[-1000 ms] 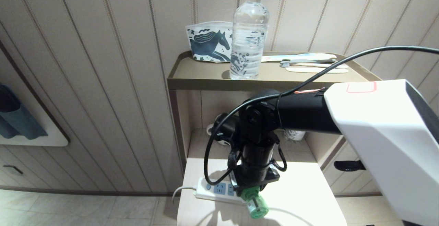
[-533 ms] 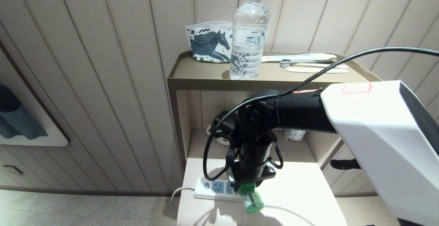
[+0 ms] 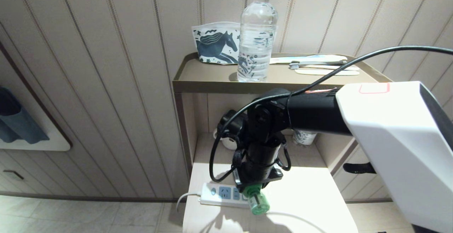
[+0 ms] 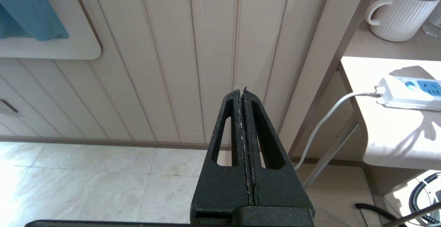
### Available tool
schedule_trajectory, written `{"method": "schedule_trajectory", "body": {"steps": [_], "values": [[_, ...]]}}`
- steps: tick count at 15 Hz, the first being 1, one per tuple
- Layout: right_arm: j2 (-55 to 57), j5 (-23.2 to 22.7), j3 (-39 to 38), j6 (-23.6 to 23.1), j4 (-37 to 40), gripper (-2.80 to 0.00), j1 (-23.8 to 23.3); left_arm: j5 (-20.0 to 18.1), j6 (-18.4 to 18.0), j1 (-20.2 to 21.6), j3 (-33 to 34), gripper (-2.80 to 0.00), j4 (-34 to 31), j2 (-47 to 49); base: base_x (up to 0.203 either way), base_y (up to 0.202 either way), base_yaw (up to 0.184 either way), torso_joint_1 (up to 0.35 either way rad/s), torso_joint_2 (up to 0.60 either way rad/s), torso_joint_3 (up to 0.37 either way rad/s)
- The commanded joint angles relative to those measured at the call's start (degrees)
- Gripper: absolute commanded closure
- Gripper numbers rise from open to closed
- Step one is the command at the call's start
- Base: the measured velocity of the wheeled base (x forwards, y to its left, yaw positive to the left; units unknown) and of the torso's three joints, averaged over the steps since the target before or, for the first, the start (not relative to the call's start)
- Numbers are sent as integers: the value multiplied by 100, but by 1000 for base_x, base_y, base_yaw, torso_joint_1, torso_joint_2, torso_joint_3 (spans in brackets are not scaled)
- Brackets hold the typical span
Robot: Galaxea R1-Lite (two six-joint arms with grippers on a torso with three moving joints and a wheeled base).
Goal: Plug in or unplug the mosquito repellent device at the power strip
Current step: Insert the plug into the socket
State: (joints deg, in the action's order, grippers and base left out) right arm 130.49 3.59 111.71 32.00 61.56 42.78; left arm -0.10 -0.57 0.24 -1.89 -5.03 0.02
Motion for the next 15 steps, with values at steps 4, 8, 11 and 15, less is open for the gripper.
{"method": "schedule_trajectory", "body": {"steps": [4,8,11,15], "values": [[73,19,17,8,-48,0,-85,1,5,2,-4,0,2,-2,0,0,0,0,0,0],[73,27,-1,8,-31,0,-103,1,-4,2,4,0,2,-2,0,0,0,0,0,0],[82,19,-1,-10,-22,0,-94,1,-4,2,3,0,2,-2,0,0,0,0,0,0],[117,10,-71,-1,-22,0,-94,1,-4,2,4,0,2,-2,0,0,0,0,0,0]]}}
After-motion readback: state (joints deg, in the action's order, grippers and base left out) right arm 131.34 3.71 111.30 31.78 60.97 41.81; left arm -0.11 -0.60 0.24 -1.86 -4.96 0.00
